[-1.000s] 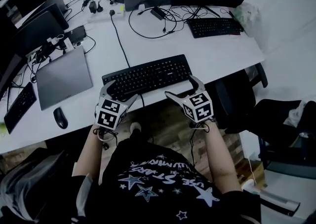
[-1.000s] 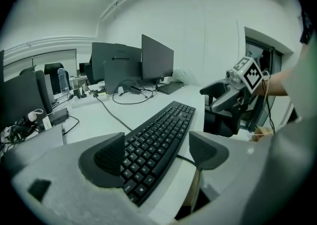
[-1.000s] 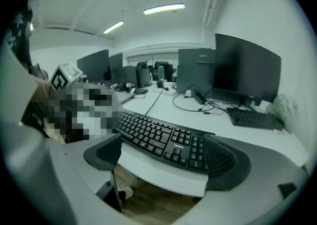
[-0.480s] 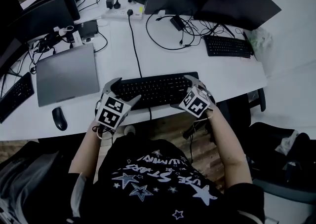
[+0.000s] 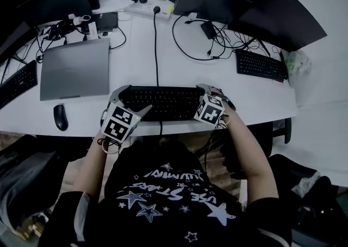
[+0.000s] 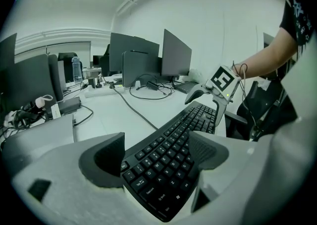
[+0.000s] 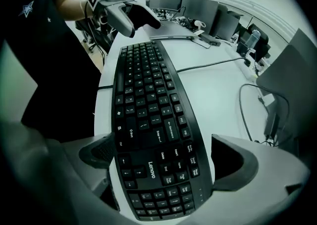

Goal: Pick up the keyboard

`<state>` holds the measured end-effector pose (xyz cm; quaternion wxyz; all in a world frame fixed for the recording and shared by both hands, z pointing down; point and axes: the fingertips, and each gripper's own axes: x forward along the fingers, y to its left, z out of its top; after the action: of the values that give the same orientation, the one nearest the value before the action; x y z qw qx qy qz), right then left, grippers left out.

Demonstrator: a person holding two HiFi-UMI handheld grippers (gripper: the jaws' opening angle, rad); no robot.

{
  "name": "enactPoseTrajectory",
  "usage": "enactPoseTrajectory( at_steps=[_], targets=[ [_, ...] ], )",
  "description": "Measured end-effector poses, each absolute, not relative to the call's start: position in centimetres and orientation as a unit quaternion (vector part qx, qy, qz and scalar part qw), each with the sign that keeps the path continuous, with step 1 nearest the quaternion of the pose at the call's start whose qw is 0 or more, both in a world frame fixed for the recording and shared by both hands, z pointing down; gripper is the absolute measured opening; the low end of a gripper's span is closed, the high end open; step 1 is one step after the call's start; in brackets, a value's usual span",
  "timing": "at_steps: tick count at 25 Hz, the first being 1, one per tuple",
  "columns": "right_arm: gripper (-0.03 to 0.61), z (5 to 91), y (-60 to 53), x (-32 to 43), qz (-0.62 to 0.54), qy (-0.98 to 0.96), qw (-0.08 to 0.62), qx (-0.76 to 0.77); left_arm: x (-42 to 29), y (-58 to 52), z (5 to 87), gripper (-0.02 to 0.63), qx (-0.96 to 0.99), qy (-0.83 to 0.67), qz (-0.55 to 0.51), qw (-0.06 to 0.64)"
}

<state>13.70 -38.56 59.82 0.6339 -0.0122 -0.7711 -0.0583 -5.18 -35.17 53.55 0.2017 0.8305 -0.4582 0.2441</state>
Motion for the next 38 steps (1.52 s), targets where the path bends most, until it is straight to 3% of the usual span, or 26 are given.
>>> enactPoseTrajectory(
  at_steps=[11, 17, 23, 27, 31, 38],
  targets=[
    [0.572, 61.4, -38.3, 12.3, -0.039, -0.759, 0.636, -0.131, -4.3, -35.0, 53.2, 0.402, 0.785, -0.52, 0.255, 0.22],
    [0.577, 65.7, -37.0, 14.4, 0.03, -0.701, 0.692, -0.168, -4.0, -34.3, 53.7, 0.402, 0.776, -0.523, 0.275, 0.221],
    [0.578, 61.9, -38.0, 12.4, -0.03, -0.726, 0.67, -0.153, -3.3, -33.7, 54.8, 0.402, 0.78, -0.508, 0.299, 0.211],
    [0.578, 67.2, -36.6, 16.4, 0.042, -0.7, 0.695, -0.158, -3.0, -33.7, 55.0, 0.402, 0.783, -0.491, 0.334, 0.186],
    [0.578, 61.3, -37.8, 12.0, -0.085, -0.746, 0.651, -0.115, -3.7, -34.4, 55.1, 0.402, 0.783, -0.476, 0.37, 0.153],
    [0.578, 59.2, -37.1, 12.4, -0.19, -0.753, 0.63, -0.016, -3.1, -35.8, 53.2, 0.402, 0.803, -0.411, 0.424, 0.079]
  ],
)
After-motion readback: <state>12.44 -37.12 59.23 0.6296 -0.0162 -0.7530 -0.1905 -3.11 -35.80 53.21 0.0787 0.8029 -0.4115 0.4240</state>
